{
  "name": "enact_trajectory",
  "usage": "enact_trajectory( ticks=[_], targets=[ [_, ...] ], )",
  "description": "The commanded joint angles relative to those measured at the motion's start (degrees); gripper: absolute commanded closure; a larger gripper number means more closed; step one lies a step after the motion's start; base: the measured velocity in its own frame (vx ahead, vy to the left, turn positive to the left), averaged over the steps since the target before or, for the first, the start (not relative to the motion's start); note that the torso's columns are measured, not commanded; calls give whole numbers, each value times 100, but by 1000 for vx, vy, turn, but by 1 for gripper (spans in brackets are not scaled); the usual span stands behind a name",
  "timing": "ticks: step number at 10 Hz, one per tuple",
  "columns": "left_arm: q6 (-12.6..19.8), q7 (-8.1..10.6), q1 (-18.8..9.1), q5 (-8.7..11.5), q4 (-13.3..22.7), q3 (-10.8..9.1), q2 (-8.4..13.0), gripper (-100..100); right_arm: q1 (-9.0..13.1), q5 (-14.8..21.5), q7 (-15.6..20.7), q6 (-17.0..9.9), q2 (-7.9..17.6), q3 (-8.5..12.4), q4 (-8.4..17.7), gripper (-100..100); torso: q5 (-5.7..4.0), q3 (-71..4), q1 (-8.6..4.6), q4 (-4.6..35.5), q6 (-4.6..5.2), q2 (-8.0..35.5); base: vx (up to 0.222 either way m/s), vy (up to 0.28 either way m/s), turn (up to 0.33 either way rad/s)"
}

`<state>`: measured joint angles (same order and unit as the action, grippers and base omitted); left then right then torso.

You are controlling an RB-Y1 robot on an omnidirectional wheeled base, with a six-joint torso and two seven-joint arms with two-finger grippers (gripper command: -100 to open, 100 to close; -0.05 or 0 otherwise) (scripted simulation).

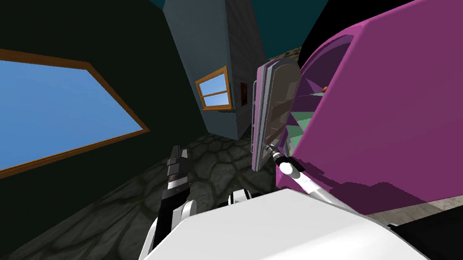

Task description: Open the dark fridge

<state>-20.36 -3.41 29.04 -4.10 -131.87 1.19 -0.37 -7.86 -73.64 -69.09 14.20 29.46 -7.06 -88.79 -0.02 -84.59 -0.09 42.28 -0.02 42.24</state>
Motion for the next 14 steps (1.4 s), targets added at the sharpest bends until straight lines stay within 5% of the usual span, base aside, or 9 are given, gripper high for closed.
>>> enact_trajectory(
  ticks=[1, 2, 4, 7, 9, 10, 11, 13, 14],
  targets=[
    [0, 0, 1, 0, 0, -1, 0, 0, 43, -97, 19, -72, -4, 190, 13, -100, -2, -2, -6, -2, 5, -4, -21, 20, 2],
    [0, 0, 2, 0, 0, -1, 1, 0, -85, 25, 112, -65, -107, -34, -130, 100, -3, -6, -10, -4, 4, -11, 40, -54, -291],
    [0, 0, 3, 0, 0, -3, 2, 0, -85, 25, 112, -65, -107, -34, -130, 100, -5, -10, -12, -5, -2, -16, 52, -57, -65],
    [0, 0, 4, 0, -1, -3, 2, 0, -580, 363, 635, -143, -635, -639, -748, 100, 0, -3, -4, -2, 5, -6, 117, -108, -346],
    [0, 0, 3, 0, 0, -3, 2, 0, -580, 363, 635, -143, -635, -703, -752, 100, 1, 3, 12, 1, -4, 9, 68, -62, -11],
    [0, 0, 2, 0, 0, -2, 1, 0, -745, 476, 798, -169, -812, -926, -919, 100, 10, 19, 36, 9, -2, 32, 51, -46, -258],
    [0, 0, 3, 0, 0, -3, 1, 0, -745, 476, 809, -169, -812, -926, -992, 100, 7, 15, 22, 7, 7, 23, 52, -37, -143],
    [0, 0, 3, 0, 0, -3, 2, 0, -1074, 701, 1144, -221, -1164, -1368, -1369, 100, 2, -2, 7, -1, 3, -4, 106, -71, -326],
    [0, 0, 4, 0, 0, -4, 2, 0, -1074, 701, 1158, -221, -1164, -1372, -1423, 100, -2, -13, -10, -6, 5, -21, 118, -79, -109]
  ],
)
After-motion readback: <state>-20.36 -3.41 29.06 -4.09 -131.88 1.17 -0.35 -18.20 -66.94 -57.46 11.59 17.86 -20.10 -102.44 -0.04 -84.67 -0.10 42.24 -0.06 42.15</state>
